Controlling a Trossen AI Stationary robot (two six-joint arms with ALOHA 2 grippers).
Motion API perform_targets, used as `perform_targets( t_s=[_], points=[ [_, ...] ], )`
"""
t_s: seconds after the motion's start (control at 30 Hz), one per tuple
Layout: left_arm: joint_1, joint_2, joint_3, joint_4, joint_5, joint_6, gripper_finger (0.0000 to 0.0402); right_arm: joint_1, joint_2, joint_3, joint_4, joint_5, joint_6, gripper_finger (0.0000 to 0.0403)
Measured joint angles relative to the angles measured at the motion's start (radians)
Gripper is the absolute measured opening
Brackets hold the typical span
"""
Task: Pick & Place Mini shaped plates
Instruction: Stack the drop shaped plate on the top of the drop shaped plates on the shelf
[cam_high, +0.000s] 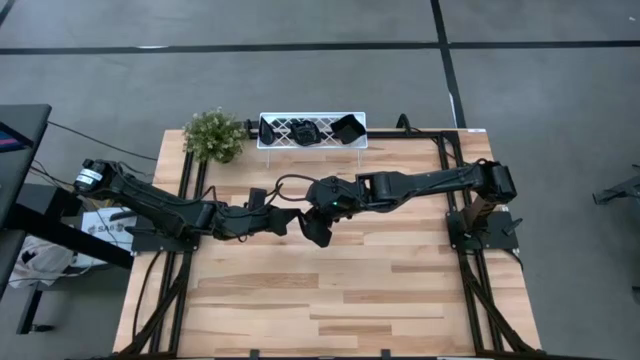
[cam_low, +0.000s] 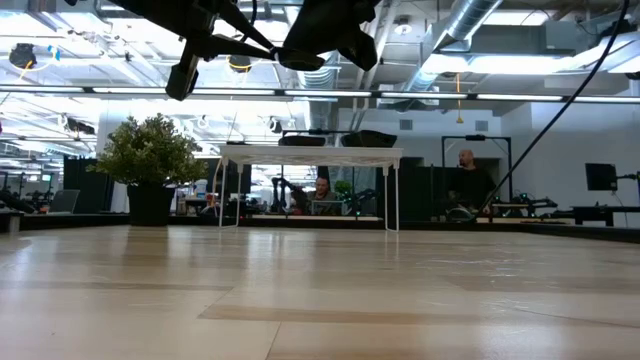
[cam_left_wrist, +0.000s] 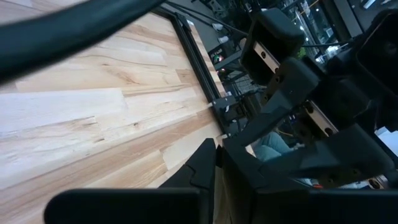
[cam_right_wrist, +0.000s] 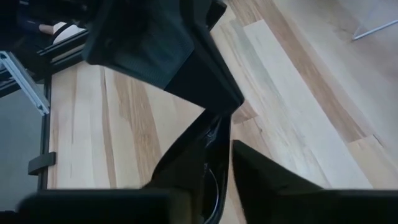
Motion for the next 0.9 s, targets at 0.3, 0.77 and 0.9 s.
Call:
perform_targets(
  t_s=[0.3,0.77,0.9],
  points=[
    [-0.002,0.0,0.0,0.003,0.0,0.0,0.0022,0.0,-0.04,-0.001,-0.031,0.003,-0.019,0.0156],
    [-0.002,0.0,0.0,0.014,0.0,0.004,0.0022,0.009,-0.306,-0.001,-0.056,0.243,-0.129,0.0185],
    [0.001,0.0,0.0,0.015,0.0,0.023,0.0023,0.009,-0.379,0.0,-0.058,0.304,-0.164,0.0181]
  ],
)
